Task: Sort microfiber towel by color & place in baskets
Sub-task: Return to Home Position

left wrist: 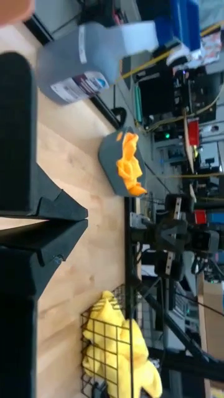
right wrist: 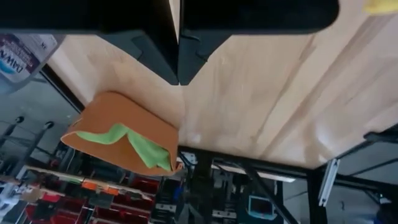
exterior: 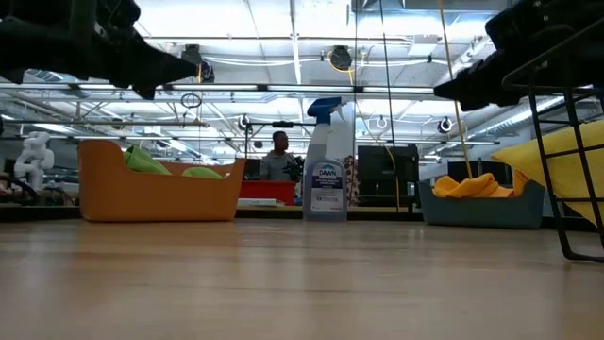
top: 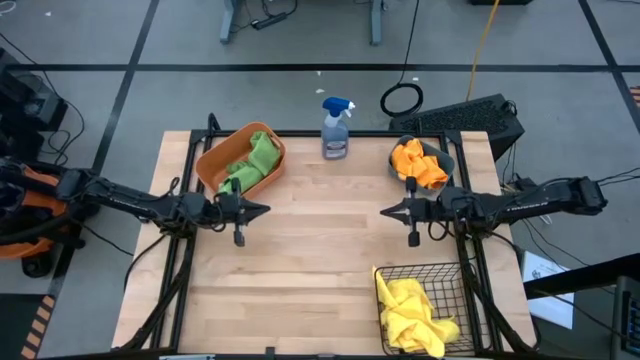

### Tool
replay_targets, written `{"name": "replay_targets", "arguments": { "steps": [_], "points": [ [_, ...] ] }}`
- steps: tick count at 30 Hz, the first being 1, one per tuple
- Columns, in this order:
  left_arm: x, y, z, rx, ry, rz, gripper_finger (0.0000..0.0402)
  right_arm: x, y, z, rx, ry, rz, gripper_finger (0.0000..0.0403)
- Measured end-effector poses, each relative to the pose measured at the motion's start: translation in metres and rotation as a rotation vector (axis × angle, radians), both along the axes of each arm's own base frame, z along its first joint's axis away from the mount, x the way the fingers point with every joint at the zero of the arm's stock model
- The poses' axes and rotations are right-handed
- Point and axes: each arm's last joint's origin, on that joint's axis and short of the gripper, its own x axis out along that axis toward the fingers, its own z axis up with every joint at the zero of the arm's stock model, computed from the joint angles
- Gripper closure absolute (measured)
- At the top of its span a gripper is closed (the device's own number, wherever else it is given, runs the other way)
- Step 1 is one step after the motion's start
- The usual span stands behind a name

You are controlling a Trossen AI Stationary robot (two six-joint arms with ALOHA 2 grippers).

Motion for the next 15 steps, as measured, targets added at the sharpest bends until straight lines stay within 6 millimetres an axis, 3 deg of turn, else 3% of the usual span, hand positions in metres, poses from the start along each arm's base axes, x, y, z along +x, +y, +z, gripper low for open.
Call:
{"name": "replay_targets", "arguments": {
  "steps": [15],
  "points": [
    [-0.027, 0.005, -0.023, -0.035, -0.06, 0.021, 0.0389, -0.006, 0.0, -0.01, 0.015, 0.044, -0.004, 0.0403]
  ]
}}
